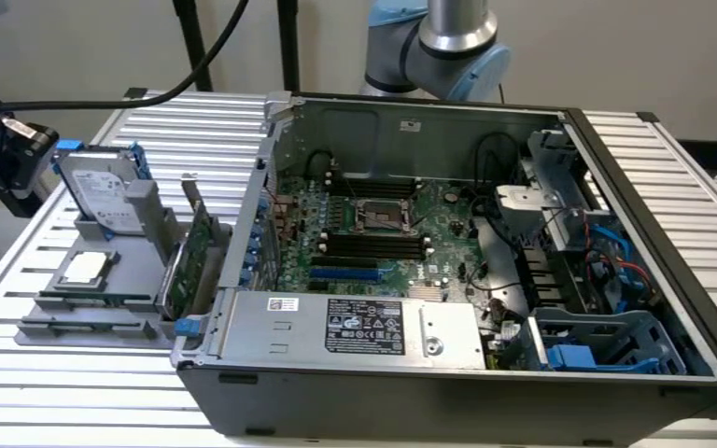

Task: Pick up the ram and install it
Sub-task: 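Pick up the ram and move it above insertion slot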

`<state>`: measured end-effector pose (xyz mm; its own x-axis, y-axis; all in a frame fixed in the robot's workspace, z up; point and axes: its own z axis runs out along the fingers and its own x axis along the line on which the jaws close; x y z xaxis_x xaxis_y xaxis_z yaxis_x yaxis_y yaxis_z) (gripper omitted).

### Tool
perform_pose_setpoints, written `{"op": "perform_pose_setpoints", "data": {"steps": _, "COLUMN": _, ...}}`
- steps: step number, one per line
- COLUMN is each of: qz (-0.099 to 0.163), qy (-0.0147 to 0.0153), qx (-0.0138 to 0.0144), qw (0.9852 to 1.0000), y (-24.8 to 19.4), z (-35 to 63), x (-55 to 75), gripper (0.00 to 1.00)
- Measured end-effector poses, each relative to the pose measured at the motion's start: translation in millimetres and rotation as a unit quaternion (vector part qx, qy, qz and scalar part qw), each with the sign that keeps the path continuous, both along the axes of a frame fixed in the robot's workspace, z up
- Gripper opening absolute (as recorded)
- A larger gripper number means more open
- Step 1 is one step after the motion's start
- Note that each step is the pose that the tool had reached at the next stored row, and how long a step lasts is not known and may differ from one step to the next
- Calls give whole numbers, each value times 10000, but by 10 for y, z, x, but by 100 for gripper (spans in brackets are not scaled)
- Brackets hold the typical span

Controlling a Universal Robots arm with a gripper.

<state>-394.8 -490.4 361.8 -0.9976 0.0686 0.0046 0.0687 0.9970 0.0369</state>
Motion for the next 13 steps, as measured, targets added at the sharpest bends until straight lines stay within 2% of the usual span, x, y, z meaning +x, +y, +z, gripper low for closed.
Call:
{"op": "perform_pose_setpoints", "data": {"steps": 7, "qz": 27, "qy": 0, "qx": 0, "qw": 10000, "y": 0, "z": 0, "x": 0, "gripper": 0}}
{"op": "perform_pose_setpoints", "data": {"steps": 10, "qz": 283, "qy": -1, "qx": 1, "qw": 9996, "y": 1, "z": -2, "x": -1, "gripper": 0}}
{"op": "perform_pose_setpoints", "data": {"steps": 13, "qz": 553, "qy": 0, "qx": 0, "qw": 9985, "y": 0, "z": -2, "x": 0, "gripper": 0}}
